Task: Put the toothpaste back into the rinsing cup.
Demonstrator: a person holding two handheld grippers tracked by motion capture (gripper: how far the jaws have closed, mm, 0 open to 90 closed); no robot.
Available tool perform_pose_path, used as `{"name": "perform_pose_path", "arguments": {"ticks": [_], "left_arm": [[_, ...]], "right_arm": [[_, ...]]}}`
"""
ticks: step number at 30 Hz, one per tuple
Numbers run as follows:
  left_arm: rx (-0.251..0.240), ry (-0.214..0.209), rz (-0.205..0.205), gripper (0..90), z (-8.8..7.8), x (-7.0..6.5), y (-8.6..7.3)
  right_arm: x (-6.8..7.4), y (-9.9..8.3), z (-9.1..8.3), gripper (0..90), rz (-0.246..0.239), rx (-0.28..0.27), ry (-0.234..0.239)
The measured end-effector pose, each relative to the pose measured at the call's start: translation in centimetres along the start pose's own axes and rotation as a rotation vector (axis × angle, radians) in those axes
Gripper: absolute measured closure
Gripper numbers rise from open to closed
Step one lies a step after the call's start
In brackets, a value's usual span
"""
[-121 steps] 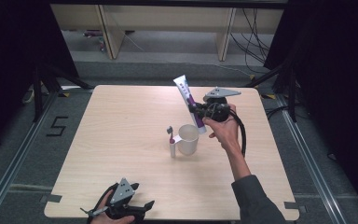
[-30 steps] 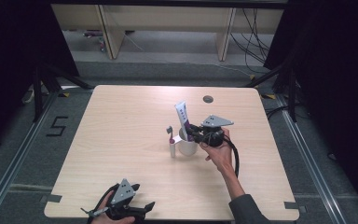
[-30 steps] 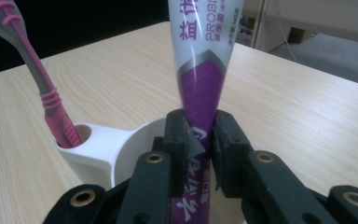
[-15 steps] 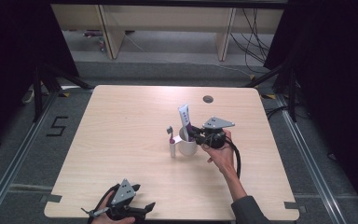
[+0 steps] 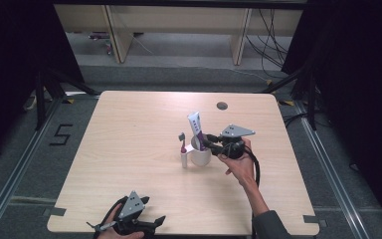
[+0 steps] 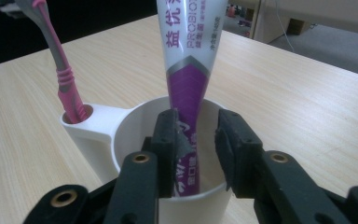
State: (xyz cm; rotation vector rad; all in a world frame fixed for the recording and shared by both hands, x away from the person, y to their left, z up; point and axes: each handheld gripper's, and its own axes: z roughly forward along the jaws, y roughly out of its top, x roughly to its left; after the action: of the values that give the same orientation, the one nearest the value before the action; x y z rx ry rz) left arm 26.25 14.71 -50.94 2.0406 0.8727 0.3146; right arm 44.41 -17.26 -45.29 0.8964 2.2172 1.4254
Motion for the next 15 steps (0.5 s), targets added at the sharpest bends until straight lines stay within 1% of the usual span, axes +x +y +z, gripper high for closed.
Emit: {"name": "perform_pose_path", "arguments": {"ticks": [1,2,4,5,6,7,8,9,10,11,12,13,15], "left_arm": [[-0.013,-0.005,-0.016,17.4,0.1,-0.1,0.0],[-0.015,-0.007,-0.019,17.4,0.1,-0.1,0.0],[-0.019,-0.009,-0.020,17.4,0.2,-0.2,0.0],[-0.019,-0.009,-0.020,17.4,0.2,-0.2,0.0],[-0.019,-0.008,-0.020,17.4,0.2,-0.2,0.0],[-0.019,-0.008,-0.019,17.4,0.2,-0.2,0.0],[-0.019,-0.009,-0.020,17.4,0.2,-0.2,0.0],[-0.019,-0.008,-0.019,17.4,0.2,-0.2,0.0],[-0.019,-0.009,-0.019,17.4,0.2,-0.2,0.0],[-0.019,-0.010,-0.017,17.4,0.2,-0.1,0.0],[-0.019,-0.006,-0.018,17.4,0.2,-0.2,0.0],[-0.019,-0.007,-0.017,17.4,0.2,-0.2,0.0],[-0.018,-0.008,-0.016,17.4,0.2,-0.1,0.0]], "right_arm": [[0.0,0.0,-0.1,66.7,0.003,-0.011,-0.005],[0.0,0.1,-0.3,65.8,0.010,-0.004,0.009],[0.2,0.2,-0.6,64.9,0.028,-0.021,0.002],[0.0,0.3,-0.8,64.9,0.006,-0.009,0.000],[-0.1,0.3,-0.8,64.6,-0.006,-0.024,-0.003],[0.1,0.3,-1.0,63.8,0.029,-0.012,-0.005],[-0.1,0.4,-1.2,62.4,0.019,-0.008,-0.003],[-0.1,0.3,-1.2,61.5,0.041,-0.022,-0.002],[-0.3,0.4,-1.4,60.9,0.024,-0.020,-0.009],[-0.3,0.4,-1.6,60.7,0.028,-0.014,-0.014],[-0.3,0.4,-1.7,60.2,0.046,-0.022,-0.007],[-0.5,0.5,-1.9,59.6,0.022,-0.021,-0.014],[-0.7,0.6,-2.2,57.9,0.024,-0.022,-0.019]]}}
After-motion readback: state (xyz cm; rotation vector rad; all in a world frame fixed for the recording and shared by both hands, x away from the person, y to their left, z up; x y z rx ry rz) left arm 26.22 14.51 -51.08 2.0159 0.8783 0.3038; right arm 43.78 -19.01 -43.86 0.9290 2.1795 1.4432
